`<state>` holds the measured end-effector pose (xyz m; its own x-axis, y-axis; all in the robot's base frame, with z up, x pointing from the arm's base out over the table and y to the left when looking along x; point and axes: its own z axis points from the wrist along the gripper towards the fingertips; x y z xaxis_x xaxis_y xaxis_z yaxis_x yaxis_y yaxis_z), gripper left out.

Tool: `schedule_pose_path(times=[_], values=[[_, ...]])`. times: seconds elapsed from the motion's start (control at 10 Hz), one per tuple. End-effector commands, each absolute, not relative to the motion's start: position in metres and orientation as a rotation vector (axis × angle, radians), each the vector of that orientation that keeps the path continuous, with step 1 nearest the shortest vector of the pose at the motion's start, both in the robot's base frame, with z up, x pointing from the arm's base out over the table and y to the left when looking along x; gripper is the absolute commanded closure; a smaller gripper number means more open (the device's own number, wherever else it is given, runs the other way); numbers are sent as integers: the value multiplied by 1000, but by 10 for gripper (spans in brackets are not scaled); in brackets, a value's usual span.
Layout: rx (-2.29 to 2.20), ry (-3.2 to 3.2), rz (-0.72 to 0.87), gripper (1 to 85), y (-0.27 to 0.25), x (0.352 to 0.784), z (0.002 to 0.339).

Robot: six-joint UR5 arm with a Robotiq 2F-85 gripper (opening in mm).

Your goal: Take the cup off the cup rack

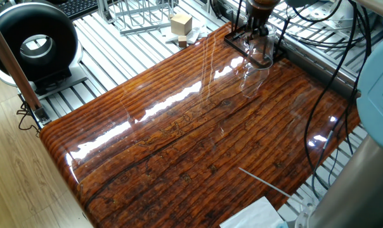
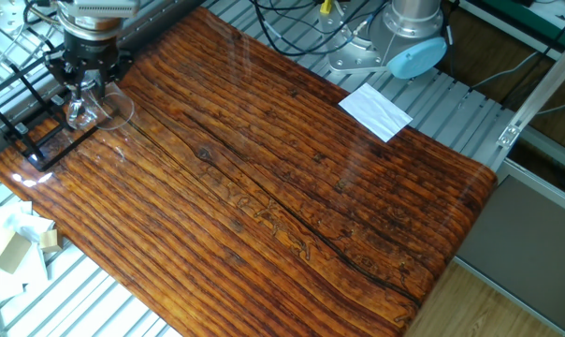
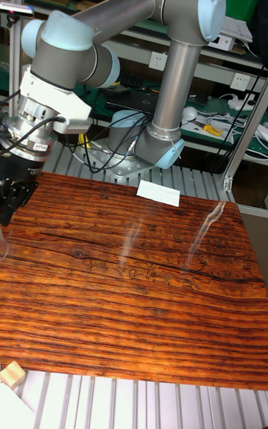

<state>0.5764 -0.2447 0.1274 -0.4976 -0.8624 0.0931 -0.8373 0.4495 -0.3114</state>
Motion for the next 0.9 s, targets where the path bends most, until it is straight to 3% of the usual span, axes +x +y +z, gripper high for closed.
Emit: schedule_pose_path(times=[0.0,0.4,0.7,0.8], values=[[-1499,2642,-444,470,-239,567,133],[-1553,2598,-526,460,-236,575,154],[-1564,2560,-312,300,-210,569,157],[-1541,2553,-235,300,-199,567,157]])
